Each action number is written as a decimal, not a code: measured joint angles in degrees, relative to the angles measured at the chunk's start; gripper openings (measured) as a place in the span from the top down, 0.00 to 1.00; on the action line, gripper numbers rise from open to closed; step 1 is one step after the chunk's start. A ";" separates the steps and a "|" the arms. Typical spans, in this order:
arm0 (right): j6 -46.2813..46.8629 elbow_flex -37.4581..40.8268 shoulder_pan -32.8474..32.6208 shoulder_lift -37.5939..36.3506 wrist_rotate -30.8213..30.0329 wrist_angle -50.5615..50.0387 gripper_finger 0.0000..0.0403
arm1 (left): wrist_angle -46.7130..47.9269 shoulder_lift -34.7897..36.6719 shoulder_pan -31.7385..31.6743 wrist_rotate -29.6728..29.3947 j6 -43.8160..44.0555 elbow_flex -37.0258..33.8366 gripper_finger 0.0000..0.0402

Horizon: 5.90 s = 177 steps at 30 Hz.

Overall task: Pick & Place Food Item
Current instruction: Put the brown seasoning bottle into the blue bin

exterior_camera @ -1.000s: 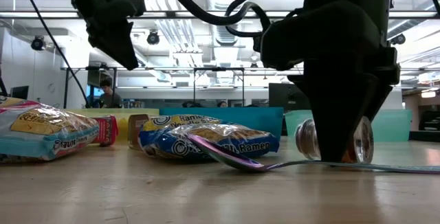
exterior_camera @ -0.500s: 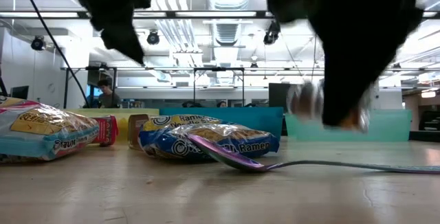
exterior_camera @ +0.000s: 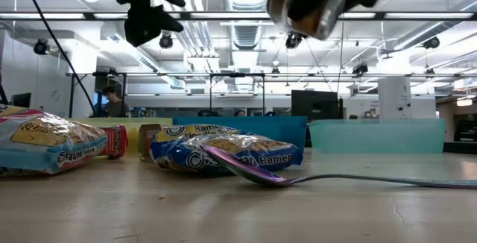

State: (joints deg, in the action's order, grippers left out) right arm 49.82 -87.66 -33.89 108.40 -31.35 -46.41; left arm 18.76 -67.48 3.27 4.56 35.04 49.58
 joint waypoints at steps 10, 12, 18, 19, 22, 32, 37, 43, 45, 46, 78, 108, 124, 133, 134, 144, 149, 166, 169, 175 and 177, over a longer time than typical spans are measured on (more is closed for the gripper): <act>-12.18 0.00 0.72 -0.28 -12.33 0.37 0.54 | -7.02 0.01 0.00 1.51 8.33 0.00 0.51; -14.36 0.00 1.12 -0.28 -12.67 0.87 0.54 | -7.72 -0.03 0.00 1.50 8.56 0.00 0.50; -18.08 0.00 2.99 -0.28 -14.48 2.90 0.54 | -9.92 -2.11 0.00 1.82 10.67 0.00 0.35; -19.54 0.00 3.28 -0.28 -15.09 3.87 0.54 | -10.04 -2.78 0.00 2.07 11.61 0.00 0.32; -25.23 0.00 4.31 -0.29 -15.42 8.01 0.54 | -11.62 -4.98 0.00 2.58 13.42 0.00 0.25; -33.44 -0.09 9.03 -0.33 -15.33 11.54 0.54 | -16.70 -7.85 0.13 7.05 13.47 0.00 0.18; -35.08 -0.09 10.56 -0.33 -15.03 12.51 0.54 | -17.48 -7.67 0.13 6.84 13.47 0.00 0.18; -38.29 -0.09 11.13 -0.33 -14.85 16.21 0.54 | -17.40 -8.03 0.13 5.45 14.54 0.00 0.18; -38.29 -0.09 11.60 -0.33 -14.15 16.21 0.54 | -17.24 -8.07 0.13 5.44 14.52 0.00 0.18; -38.32 -0.09 11.98 -0.33 -13.51 16.27 0.54 | -17.26 -8.07 0.13 5.31 14.50 0.00 0.18; -43.76 -0.09 14.34 -0.33 -8.56 21.66 0.54 | -16.19 -8.24 0.02 2.91 11.90 0.07 0.45; -43.38 -0.07 14.80 -0.28 -9.77 21.61 0.54 | -13.56 -8.26 -0.02 2.93 12.63 0.17 0.39; -42.07 -0.15 15.32 -0.32 -9.51 19.76 0.54 | -12.27 -8.33 0.02 -0.35 11.26 1.10 0.55; -42.01 -0.19 15.47 -0.35 -9.07 19.80 0.54 | -10.98 -8.33 0.02 -0.50 11.44 1.55 0.55; -41.99 -0.19 15.47 -0.35 -9.07 19.82 0.54 | -10.96 -8.33 0.02 -0.50 11.44 1.55 0.55; -41.22 -0.20 15.34 -0.55 -8.88 19.83 0.28 | -8.23 -8.31 -0.04 -2.14 11.24 1.51 0.55; -40.99 -0.17 15.41 -0.54 -8.94 19.58 0.19 | -7.45 -8.31 -0.07 -3.47 10.43 1.85 0.55; -16.22 1.09 12.93 -9.15 -9.14 -7.80 0.18 | 15.63 -8.50 -6.69 -13.70 1.08 12.85 0.55; -10.61 4.14 11.84 -13.02 -9.15 -9.36 0.18 | 16.82 -9.01 -9.79 -11.38 0.16 13.18 0.55; -0.31 15.90 8.94 -23.60 -9.16 -3.89 0.18 | 17.88 -11.78 -15.95 -10.39 -2.10 13.87 0.55; 0.08 20.68 7.97 -26.97 -9.09 1.89 0.18 | 19.61 -13.67 -17.42 -10.06 -3.51 15.38 0.55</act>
State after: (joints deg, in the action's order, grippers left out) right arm 49.91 -66.98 -25.92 81.42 -40.45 -44.52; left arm 38.36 -81.15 -14.15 -5.50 31.53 64.96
